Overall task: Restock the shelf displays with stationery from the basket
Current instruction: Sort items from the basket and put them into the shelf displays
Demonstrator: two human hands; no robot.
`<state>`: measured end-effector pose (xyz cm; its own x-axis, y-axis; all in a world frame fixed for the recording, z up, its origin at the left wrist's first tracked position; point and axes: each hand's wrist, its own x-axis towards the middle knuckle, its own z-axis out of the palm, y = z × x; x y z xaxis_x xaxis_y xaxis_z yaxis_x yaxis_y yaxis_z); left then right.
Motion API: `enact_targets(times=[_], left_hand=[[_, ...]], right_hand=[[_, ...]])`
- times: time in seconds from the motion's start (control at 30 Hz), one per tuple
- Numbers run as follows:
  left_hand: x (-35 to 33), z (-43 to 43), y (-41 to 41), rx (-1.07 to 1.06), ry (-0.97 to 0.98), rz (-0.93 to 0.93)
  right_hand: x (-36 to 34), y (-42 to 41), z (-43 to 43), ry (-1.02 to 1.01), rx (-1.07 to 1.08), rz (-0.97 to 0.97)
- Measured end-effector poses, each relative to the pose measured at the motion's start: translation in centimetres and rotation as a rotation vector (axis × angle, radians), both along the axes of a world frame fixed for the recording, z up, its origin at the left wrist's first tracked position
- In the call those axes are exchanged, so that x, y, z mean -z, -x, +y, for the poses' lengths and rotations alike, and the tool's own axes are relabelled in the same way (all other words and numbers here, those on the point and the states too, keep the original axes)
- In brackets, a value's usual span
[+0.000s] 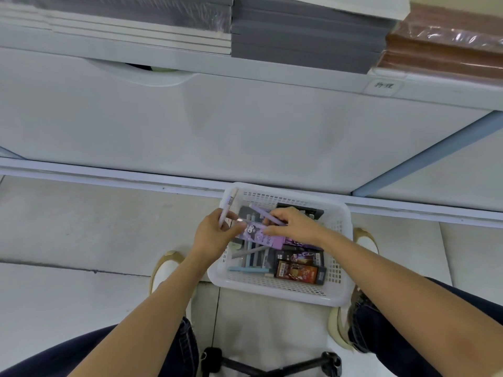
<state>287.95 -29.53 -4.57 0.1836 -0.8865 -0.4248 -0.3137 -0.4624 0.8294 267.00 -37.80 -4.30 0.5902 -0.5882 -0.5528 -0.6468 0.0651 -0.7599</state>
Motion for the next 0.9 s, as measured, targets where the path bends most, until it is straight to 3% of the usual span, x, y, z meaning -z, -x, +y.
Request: enact_targets(times=[0.27,0.43,0.53,0.73,0.83,0.9], left_hand=[[-0.8,-0.4,0.4,0.090,0.020,-0.027],[-3.6,-1.2,0.3,0.308,-0.154,0.271],[-6.4,-1.7,0.8,0.389,-0.219,0.299],[-12.6,-1.9,2.5,0.288,-0.027,0.507],[-15.3,-2.0,2.1,0.190,0.064,0.438],[-17.2,-1.9,1.6,0.068,0.159,0.390]], right_hand=[[-2.3,0.9,-1.4,-0.120,0.110,-0.089],[-5.8,0.9,-2.5,-0.127,0.177,-0.204],[-8.6,0.2,-2.8,-0.085,0.177,-0.266],[-14.7,-0.6,-2.9,0.037,0.277,-0.397],[-17.7,-0.2,-3.2,0.064,0.374,-0.437],[-19.8,0.7,-3.1,0.107,0.318,-0.409]])
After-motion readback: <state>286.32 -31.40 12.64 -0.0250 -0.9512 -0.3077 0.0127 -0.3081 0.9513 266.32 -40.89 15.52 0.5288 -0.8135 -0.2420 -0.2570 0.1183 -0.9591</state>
